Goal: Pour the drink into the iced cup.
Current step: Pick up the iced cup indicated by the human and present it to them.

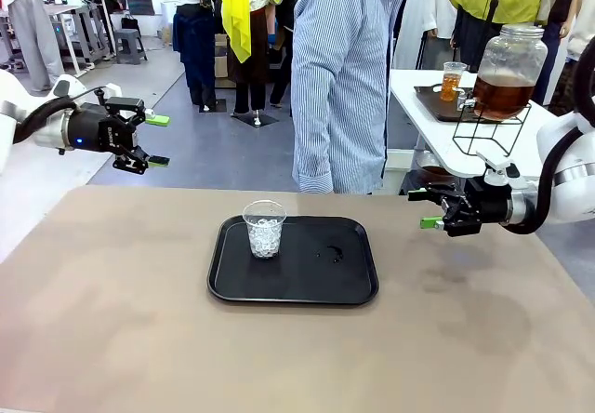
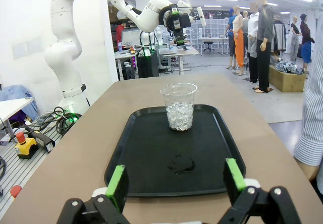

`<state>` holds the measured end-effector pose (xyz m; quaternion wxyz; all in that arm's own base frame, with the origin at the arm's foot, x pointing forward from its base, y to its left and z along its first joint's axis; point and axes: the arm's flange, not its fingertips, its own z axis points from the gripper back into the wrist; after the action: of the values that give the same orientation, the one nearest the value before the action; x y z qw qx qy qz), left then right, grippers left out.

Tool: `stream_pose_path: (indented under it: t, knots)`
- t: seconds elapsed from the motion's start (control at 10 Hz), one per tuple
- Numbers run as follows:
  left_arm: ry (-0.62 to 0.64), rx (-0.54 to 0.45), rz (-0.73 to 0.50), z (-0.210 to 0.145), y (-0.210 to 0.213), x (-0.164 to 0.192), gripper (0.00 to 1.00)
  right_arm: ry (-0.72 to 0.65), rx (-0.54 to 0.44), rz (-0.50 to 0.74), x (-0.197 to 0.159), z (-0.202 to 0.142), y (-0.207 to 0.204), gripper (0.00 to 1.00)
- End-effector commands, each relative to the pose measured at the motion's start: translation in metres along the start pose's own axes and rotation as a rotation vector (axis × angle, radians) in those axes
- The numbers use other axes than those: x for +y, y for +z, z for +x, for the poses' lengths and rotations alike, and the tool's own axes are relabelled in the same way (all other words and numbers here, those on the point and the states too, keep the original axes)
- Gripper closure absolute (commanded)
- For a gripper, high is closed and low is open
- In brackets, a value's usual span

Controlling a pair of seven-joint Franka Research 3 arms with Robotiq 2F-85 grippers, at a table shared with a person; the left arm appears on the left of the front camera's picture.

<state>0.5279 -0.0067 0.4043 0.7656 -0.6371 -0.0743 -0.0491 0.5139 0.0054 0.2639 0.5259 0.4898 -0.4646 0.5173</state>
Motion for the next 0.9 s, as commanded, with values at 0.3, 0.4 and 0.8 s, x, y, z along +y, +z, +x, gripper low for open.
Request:
stream_pose_path:
  t: [0.3,0.4,0.8]
  knots:
    - [-0.007,-0.003,0.002,-0.0009,0.0003,-0.0011,0.0,0.006,-0.004,0.005,-0.0013,0.003,-0.001,0.0]
    - [-0.007,-0.003,0.002,-0.0009,0.0003,-0.0011,0.0,0.006,-0.004,0.005,-0.0013,0.003,-0.001,0.0]
    - [-0.007,-0.003,0.002,-0.0009,0.0003,-0.0011,0.0,0.006,-0.004,0.005,-0.0013,0.003,-0.001,0.0]
